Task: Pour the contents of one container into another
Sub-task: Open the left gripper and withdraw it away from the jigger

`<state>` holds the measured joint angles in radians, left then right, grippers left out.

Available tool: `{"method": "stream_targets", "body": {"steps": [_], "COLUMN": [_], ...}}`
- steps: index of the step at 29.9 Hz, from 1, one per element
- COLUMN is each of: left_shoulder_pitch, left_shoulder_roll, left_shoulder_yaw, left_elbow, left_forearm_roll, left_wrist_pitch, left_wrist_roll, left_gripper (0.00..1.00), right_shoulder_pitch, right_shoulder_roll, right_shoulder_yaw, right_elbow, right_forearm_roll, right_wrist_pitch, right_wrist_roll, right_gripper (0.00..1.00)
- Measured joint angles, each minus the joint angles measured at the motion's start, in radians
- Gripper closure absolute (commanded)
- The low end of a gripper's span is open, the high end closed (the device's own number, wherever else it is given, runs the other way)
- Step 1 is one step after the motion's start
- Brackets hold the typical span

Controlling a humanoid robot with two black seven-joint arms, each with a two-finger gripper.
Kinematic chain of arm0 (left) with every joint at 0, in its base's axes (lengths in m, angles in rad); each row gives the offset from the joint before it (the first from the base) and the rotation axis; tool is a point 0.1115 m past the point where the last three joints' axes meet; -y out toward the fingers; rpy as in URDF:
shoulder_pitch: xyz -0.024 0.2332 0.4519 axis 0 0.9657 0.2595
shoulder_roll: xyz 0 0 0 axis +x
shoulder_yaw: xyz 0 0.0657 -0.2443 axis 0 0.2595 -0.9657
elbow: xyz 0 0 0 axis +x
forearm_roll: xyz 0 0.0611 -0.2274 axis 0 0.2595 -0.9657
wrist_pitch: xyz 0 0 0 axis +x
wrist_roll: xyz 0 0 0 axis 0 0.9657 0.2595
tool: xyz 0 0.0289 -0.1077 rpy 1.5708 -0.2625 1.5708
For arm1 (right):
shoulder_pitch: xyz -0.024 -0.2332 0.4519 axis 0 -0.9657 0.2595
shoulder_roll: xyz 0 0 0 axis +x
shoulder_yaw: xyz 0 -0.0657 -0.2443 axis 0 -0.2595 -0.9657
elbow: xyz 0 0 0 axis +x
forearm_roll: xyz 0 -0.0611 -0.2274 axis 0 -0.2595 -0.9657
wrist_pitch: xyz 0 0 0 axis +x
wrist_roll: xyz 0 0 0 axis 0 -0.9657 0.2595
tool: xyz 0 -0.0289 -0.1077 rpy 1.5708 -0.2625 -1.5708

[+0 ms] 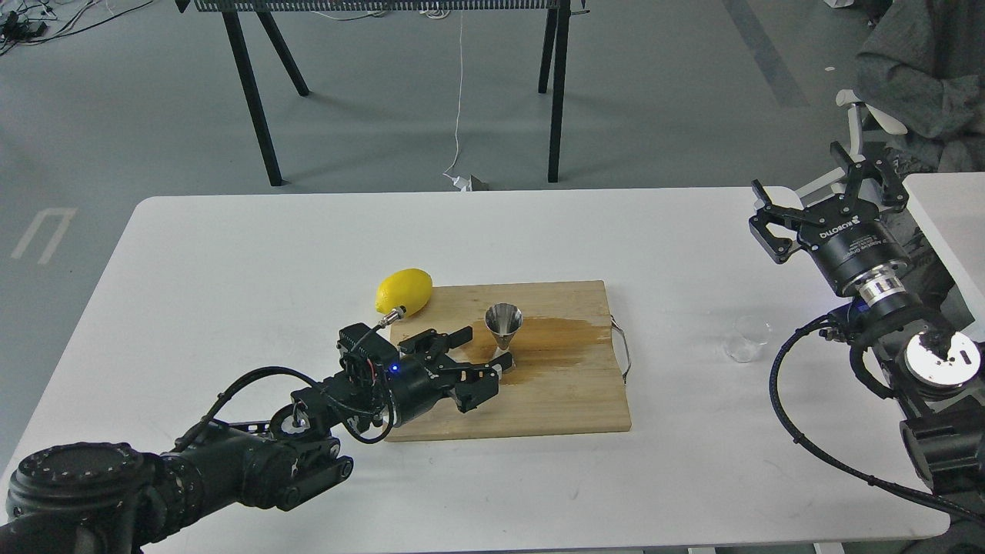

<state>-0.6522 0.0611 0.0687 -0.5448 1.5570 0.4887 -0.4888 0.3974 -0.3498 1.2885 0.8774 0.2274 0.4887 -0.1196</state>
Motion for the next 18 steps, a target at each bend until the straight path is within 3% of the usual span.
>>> {"method": "stream_targets", "body": {"steps": [18], "left_shoulder_pitch": [0.025], "left_shoulder_roll": [0.150], "left_shoulder_yaw": [-0.062], "left_elbow": [-0.148], "left_forearm_roll": [0.000], "left_wrist_pitch": [0.000], "left_wrist_roll": [0.000], "left_gripper": [0.13], "right_shoulder_pitch": [0.000], "right_shoulder_roll": [0.001], "right_shoulder_yaw": [0.000], "right_elbow": [-0.002], "right_forearm_roll": [0.000], "right_wrist_pitch": [0.000], "right_wrist_roll": [0.000], "right_gripper": [0.01]}}
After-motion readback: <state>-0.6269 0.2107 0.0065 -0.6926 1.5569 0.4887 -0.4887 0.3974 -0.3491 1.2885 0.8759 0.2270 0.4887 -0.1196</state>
